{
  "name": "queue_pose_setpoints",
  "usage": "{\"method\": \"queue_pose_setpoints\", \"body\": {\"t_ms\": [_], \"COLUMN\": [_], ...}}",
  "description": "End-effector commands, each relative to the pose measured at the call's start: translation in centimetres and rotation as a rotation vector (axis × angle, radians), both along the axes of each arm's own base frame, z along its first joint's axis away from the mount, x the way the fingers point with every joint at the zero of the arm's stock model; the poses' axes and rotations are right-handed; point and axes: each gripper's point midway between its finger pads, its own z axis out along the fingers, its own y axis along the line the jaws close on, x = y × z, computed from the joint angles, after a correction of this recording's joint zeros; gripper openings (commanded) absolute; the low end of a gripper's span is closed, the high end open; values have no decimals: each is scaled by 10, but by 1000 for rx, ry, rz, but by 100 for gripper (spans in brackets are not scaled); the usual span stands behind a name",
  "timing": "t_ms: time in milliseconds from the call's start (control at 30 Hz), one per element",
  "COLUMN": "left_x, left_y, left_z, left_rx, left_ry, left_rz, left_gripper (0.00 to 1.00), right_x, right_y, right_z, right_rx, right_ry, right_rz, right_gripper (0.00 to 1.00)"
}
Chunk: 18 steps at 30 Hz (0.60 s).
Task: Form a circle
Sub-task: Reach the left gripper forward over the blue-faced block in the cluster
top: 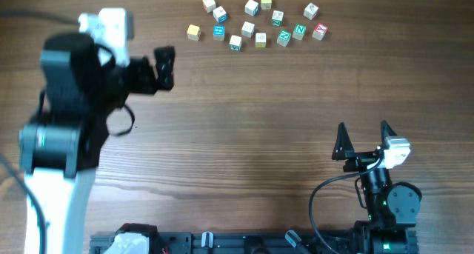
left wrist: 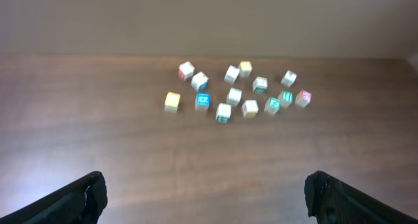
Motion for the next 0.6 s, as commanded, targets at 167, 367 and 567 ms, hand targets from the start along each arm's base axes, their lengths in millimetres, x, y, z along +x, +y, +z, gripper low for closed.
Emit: {"method": "queue_pose_setpoints", "body": {"t_ms": [167,367,567], "left_x": [73,110,165], "left_y": [-80,-101,-103], "left_z": [-33,-71,-155], "left_rx": [9,21,48], "left_ry": [85,105,187], "left_rz": [-167,-183,-83], "left_gripper": [100,100,100], "right_x": [0,0,0], "right_y": [-4,-4,-4], "right_z": [2,2,2], "right_rx": [6,6,6], "right_ry": [-11,-11,-11], "right_rz": [-22,-22,-22], "right_gripper": [100,100,100]}}
